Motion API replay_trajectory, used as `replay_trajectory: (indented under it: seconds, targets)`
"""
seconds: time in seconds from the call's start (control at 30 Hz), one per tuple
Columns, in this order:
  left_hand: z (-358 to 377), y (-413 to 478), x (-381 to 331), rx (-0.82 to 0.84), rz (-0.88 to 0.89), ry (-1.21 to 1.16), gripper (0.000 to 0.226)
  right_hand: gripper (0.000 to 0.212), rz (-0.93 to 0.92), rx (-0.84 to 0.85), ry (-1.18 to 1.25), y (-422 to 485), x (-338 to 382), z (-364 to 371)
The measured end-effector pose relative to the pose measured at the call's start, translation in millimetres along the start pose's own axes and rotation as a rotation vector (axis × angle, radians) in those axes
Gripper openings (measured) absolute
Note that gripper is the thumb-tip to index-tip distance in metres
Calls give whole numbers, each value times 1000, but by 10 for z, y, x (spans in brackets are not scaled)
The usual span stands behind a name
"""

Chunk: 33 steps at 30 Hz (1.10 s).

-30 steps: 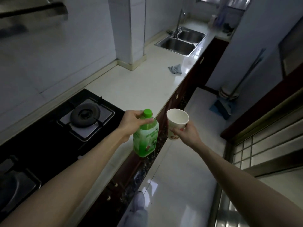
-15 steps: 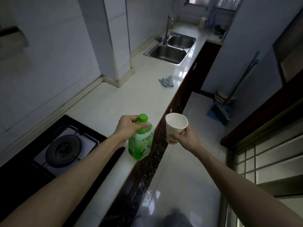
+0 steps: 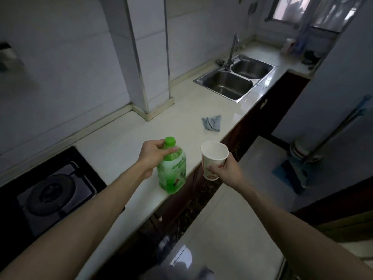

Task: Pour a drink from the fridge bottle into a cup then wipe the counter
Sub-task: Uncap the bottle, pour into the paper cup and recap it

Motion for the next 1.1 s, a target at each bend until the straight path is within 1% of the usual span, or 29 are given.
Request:
replay_trajectory:
  seconds: [0.1, 0.23, 0.37, 0.57, 0.63, 0.7, 0.77, 0.83, 0.9, 1.1]
  targets:
    - [159, 65, -25, -67, -5, -38, 38, 67, -7, 32, -8, 319, -117, -85]
    - [252, 241, -49, -121, -30, -19, 37, 72, 15, 113, -26, 652, -250, -1]
    - [278, 563, -38, -152, -55, 21, 35, 76, 59, 193, -76, 1063, -313, 241]
    - [273, 1232, -51, -209, -72, 46, 40, 76, 55, 238, -64, 1711, -261, 658]
    - [267, 1439, -67, -229, -79, 38, 41, 84, 36, 215, -95, 1939, -271, 801]
    - [270, 1597, -107, -232, -78, 30, 43, 95, 4, 232, -159, 2303, -580, 1092]
    - [263, 1710, -143, -235, -74, 12, 43, 98, 20, 242, -168, 2527, -674, 1286]
    - [244, 1762, -126, -257, -84, 6, 45, 94, 20, 239, -158, 2526, -382, 1307]
    - [219, 1779, -87, -282, -102, 2, 46, 86, 14, 270, -155, 2504, -178, 1359]
    - [143, 1816, -103, -334, -137, -12, 44, 77, -50, 332, -188, 2727, -77, 1678]
Point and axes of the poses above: each hand's wrist, its own y-axis towards the middle knuckle, its own z-axis out of the palm, x = y × z, the point moved 2 cm from there along y, towards the middle knuckle, and after that the axes turned 13 degrees about -x, right-handed, at the moved point
